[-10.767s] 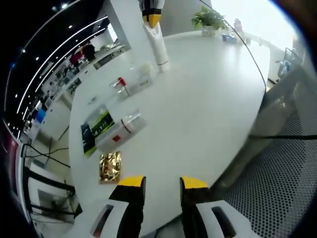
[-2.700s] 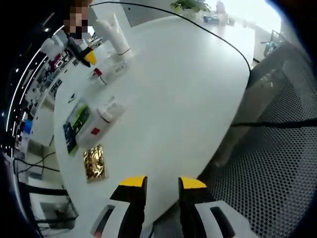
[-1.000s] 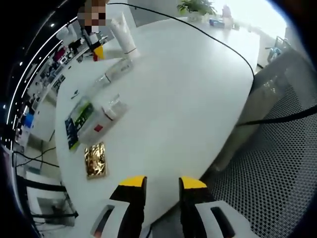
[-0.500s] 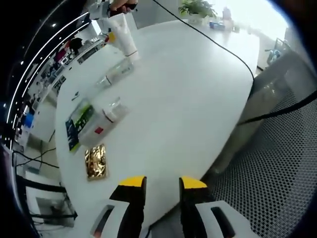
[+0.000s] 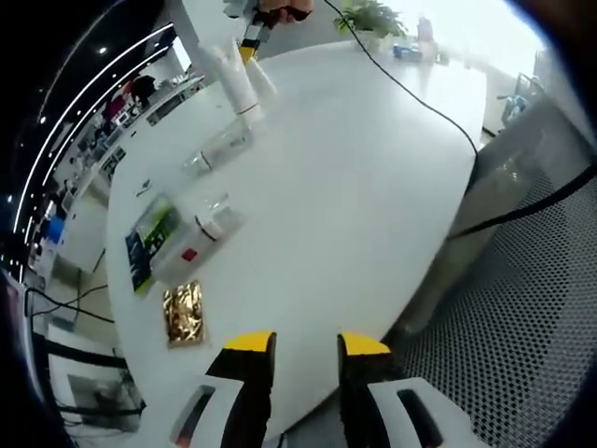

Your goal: Arrange the skincare products in the storage area until every visible bottle or jar stands upright without overlapping.

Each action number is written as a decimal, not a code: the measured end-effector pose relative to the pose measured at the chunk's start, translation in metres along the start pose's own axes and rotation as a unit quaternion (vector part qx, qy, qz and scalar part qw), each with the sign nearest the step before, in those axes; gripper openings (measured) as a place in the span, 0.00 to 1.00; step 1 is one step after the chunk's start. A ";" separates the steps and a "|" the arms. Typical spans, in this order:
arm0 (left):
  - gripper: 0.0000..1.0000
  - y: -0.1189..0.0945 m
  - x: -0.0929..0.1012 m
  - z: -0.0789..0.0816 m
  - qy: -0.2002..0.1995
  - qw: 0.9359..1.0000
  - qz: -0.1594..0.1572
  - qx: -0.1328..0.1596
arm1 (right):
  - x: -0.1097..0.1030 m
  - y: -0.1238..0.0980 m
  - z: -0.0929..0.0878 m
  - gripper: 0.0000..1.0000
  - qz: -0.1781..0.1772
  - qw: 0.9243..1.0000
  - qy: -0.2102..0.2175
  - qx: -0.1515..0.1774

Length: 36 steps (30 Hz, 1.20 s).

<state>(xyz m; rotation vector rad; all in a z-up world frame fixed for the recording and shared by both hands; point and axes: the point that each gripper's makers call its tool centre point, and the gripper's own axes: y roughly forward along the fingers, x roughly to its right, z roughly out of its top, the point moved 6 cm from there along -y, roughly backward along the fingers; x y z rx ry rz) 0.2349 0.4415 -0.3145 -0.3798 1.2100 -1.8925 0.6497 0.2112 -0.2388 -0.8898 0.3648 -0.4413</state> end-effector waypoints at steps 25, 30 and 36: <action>0.29 -0.014 -0.005 0.018 0.035 0.996 0.039 0.069 | -0.149 -0.079 -0.088 0.26 0.007 0.996 -0.010 0.087; 0.29 -0.012 -0.003 0.018 0.032 0.997 0.035 0.063 | -0.187 -0.077 -0.089 0.26 0.029 0.994 -0.041 0.094; 0.28 -0.012 -0.001 0.017 0.039 0.997 0.031 0.061 | -0.220 -0.069 -0.093 0.26 0.047 0.991 -0.073 0.100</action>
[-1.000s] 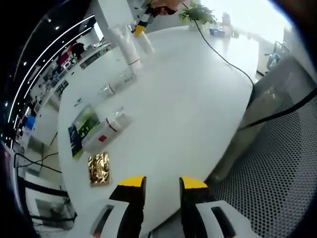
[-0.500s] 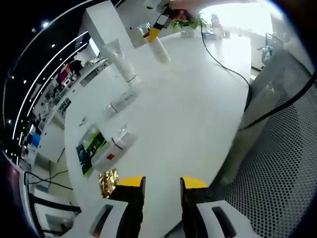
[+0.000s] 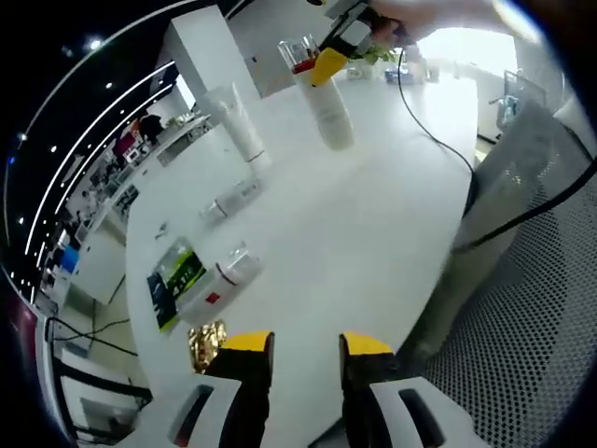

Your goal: Arrange the skincare products in the storage area until every visible bottle or jar stands upright without overlapping.

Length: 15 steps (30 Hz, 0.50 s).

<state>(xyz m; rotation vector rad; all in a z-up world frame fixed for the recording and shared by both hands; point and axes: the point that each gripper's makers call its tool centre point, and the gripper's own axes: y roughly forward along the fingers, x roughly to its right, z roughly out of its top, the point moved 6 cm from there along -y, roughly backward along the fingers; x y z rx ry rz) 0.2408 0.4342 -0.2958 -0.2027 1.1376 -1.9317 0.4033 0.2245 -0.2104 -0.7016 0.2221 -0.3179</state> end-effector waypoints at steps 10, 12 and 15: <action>0.28 -0.002 -0.002 0.001 0.003 1.000 0.010 0.009 | -0.038 0.017 -0.010 0.26 0.041 0.999 -0.035 0.003; 0.28 -0.003 -0.002 0.002 0.004 1.000 0.010 0.010 | -0.045 0.021 -0.015 0.26 0.051 0.998 -0.048 0.003; 0.28 -0.003 -0.001 0.003 0.006 1.000 0.010 0.014 | -0.052 0.026 -0.020 0.26 0.068 0.995 -0.073 0.004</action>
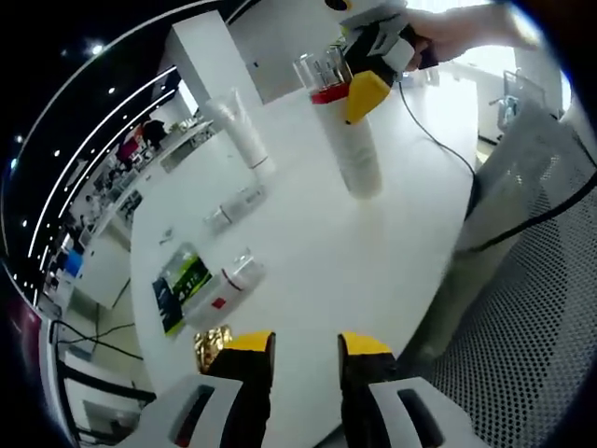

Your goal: Arrange the skincare products in the storage area until every visible bottle or jar stands upright without overlapping.

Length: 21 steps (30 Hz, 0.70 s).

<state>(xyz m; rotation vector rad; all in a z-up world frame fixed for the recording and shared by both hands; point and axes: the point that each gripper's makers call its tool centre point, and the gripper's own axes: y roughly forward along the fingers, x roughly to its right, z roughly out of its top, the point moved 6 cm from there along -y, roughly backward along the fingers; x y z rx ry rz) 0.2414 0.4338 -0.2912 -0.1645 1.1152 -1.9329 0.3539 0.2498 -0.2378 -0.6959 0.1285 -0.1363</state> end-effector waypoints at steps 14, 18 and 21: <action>0.28 0.001 0.002 0.001 0.003 1.000 -0.011 0.005 | 0.000 0.009 -0.010 0.27 0.033 0.999 -0.040 0.014; 0.28 0.002 0.003 0.001 0.006 1.000 -0.012 0.004 | -0.003 0.010 -0.010 0.28 0.049 0.996 -0.065 0.022; 0.28 0.002 0.003 0.001 0.003 1.000 -0.012 0.004 | -0.004 0.011 -0.012 0.28 0.051 0.995 -0.078 0.028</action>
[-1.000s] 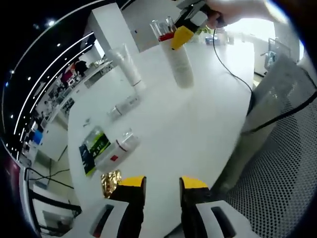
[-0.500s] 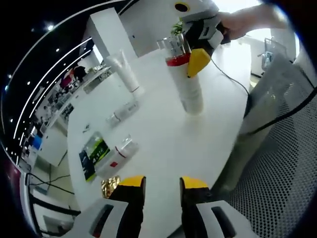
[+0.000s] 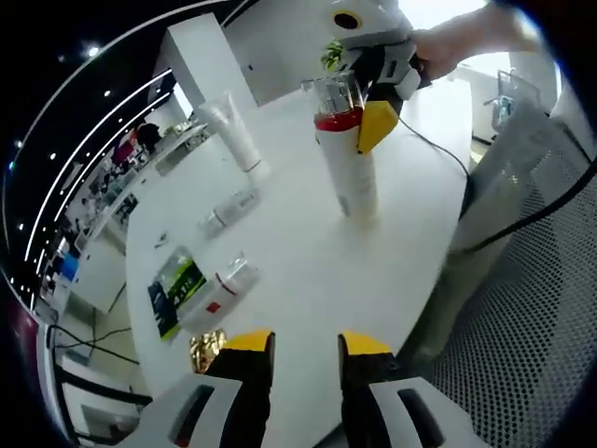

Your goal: Arrange the skincare products in the storage area until every visible bottle or jar stands upright without overlapping.

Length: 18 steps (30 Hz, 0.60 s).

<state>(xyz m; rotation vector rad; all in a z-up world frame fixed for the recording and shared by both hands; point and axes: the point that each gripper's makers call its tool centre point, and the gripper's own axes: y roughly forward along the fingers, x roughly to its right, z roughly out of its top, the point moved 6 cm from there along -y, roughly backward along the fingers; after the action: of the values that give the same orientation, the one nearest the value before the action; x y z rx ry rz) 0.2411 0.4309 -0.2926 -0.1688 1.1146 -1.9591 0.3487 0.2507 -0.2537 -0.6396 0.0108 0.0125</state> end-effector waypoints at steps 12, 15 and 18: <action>0.29 0.002 0.002 -0.001 -0.005 1.000 -0.010 -0.006 | -0.001 -0.006 0.007 0.36 0.011 0.999 0.012 -0.030; 0.30 0.002 0.003 0.000 0.001 1.000 -0.012 -0.003 | -0.003 -0.011 0.004 0.43 0.004 0.999 0.020 -0.032; 0.36 0.003 0.004 0.001 0.000 1.000 -0.013 0.002 | -0.007 -0.017 -0.005 0.49 -0.009 0.998 0.020 -0.054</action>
<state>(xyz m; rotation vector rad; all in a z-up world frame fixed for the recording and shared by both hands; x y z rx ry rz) 0.2407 0.4270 -0.2952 -0.1814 1.1132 -1.9849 0.3415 0.2344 -0.2473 -0.7479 0.0440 -0.0166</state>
